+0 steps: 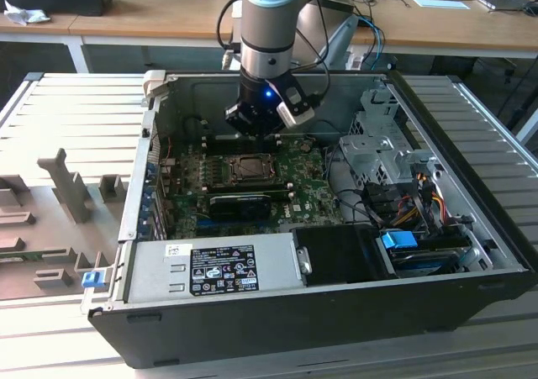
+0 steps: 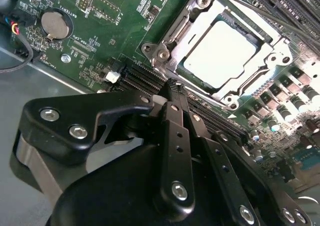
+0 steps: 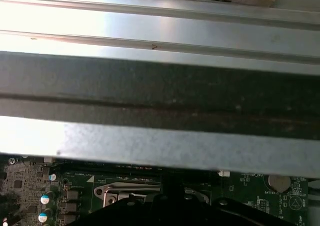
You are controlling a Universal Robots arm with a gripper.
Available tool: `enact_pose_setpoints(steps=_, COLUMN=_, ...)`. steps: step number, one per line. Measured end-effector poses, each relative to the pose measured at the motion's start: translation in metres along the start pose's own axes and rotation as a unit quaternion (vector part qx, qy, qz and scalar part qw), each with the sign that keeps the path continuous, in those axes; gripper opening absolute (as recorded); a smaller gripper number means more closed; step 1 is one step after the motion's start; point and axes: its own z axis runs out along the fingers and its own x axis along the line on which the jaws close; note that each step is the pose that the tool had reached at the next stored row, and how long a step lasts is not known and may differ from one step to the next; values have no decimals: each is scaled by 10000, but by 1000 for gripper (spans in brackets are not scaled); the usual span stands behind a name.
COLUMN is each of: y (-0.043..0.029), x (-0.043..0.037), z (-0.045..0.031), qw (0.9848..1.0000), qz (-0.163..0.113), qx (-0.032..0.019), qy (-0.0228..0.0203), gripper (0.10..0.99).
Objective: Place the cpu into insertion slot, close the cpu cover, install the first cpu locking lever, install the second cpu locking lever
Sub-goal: 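Install the first cpu locking lever, then install the second cpu locking lever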
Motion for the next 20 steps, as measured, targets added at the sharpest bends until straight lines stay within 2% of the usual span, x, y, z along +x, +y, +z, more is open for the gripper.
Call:
enact_pose_setpoints(steps=10, y=-22, x=1, z=-3, qw=10000, qz=-1, qx=1, qy=1, gripper=106)
enact_pose_setpoints(steps=18, y=-86, x=7, z=-10, qw=10000, qz=0, qx=0, qy=0, gripper=106)
enact_pose_setpoints(steps=19, y=-85, x=7, z=-13, qw=10000, qz=0, qx=1, qy=1, gripper=106)
enact_pose_setpoints(steps=20, y=-82, x=7, z=-52, qw=10000, qz=0, qx=1, qy=0, gripper=106)
